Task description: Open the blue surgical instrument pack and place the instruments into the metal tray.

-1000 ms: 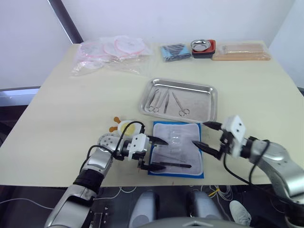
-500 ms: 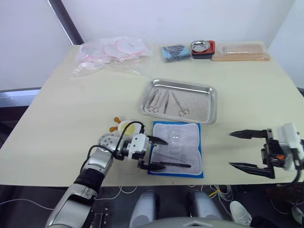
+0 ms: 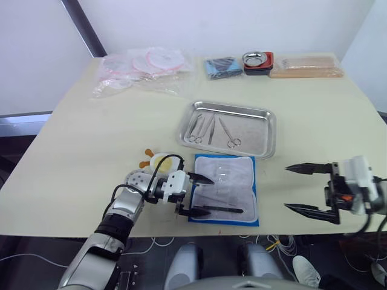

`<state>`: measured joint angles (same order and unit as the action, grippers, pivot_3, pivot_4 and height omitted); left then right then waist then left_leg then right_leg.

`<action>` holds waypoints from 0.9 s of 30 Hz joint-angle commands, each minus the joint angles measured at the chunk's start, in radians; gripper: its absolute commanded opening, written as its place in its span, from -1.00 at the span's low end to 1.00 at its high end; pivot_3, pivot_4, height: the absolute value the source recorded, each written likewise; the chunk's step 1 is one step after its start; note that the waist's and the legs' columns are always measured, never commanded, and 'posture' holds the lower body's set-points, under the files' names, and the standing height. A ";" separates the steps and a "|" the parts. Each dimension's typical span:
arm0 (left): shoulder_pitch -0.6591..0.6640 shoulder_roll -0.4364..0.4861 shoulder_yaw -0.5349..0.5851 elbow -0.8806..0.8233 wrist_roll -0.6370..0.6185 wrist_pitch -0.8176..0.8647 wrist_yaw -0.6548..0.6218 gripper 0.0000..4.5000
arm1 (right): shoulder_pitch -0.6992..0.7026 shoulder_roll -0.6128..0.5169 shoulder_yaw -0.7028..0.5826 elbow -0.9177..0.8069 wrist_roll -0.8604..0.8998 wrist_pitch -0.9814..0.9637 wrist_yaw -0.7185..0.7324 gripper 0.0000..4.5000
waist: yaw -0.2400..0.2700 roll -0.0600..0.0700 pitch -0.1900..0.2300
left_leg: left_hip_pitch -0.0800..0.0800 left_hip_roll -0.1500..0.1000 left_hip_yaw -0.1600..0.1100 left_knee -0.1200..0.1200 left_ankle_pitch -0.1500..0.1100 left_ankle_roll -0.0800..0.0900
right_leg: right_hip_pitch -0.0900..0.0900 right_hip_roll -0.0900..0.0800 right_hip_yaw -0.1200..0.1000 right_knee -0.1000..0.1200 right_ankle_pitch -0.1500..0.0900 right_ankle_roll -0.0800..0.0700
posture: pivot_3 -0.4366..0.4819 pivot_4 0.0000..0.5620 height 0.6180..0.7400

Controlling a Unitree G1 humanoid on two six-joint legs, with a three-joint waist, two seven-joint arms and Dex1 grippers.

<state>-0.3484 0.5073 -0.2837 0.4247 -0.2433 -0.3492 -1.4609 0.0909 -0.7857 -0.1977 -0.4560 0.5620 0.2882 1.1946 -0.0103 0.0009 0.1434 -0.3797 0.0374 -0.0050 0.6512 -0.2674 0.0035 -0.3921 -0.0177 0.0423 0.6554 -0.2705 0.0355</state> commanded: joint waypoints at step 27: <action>0.038 0.019 -0.063 0.121 0.119 0.011 0.018 1.00 | -0.245 0.255 0.535 0.286 -0.477 -0.145 -0.246 0.97 | -0.002 0.004 -0.006 | 0.001 0.000 0.002 0.001 0.000 0.000 | 0.000 0.001 0.000 0.003 0.000 0.000 | -0.05 -0.47 1.00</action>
<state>-0.3592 0.5064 -0.2872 0.4446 -0.2431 -0.3518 -1.4680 -0.1486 -0.5327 0.3320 -0.1809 0.1089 0.1474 0.9606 -0.0119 0.0050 0.1374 -0.3786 0.0371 -0.0035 0.6526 -0.2673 0.0036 -0.3920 -0.0165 0.0426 0.6584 -0.2704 0.0350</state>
